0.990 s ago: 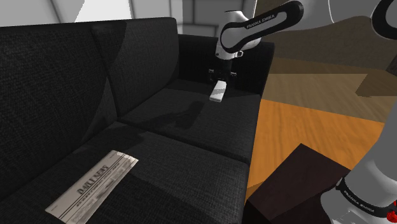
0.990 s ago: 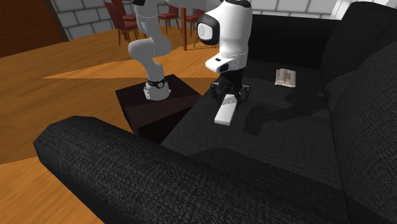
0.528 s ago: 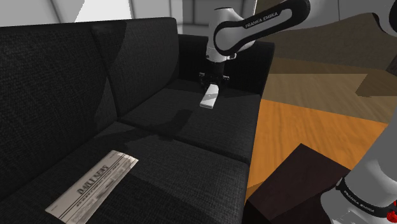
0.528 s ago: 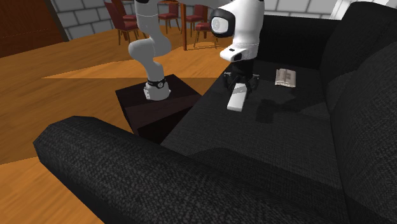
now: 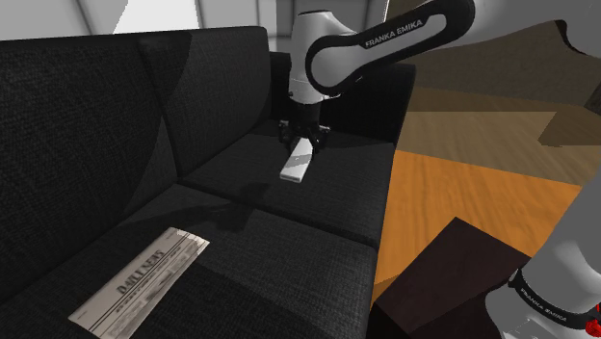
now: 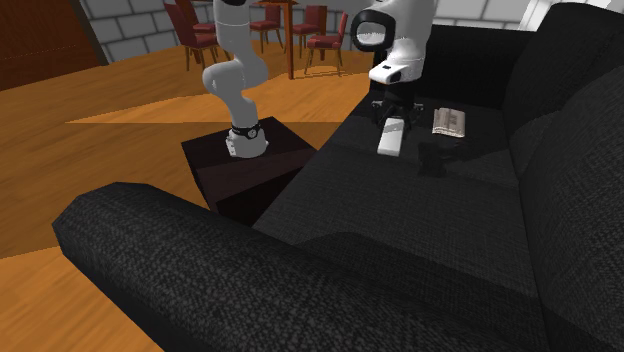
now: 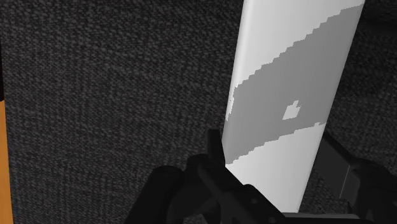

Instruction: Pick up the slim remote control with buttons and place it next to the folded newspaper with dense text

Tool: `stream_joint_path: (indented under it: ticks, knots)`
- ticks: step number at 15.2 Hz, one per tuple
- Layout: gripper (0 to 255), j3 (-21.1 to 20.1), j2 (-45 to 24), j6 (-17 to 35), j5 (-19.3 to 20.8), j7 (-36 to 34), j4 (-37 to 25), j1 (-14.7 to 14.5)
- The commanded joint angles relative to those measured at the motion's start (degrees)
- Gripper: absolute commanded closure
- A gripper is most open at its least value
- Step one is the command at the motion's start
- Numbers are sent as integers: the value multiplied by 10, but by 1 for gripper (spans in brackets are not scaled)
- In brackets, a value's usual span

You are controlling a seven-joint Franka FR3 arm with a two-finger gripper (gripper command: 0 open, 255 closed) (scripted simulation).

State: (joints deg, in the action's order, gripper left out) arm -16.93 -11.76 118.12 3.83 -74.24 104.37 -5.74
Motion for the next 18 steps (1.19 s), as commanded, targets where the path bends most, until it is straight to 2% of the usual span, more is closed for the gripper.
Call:
stream_joint_path:
  ticks: [1,9,10,18]
  knots:
    - [255,-10,-2,-2,5,-30,-4,-18]
    - [255,-43,-45,-24,32,-140,-62,-89]
    - [255,-48,-58,-31,40,-163,-81,-106]
    - [255,-44,-77,23,50,-170,-44,-108]
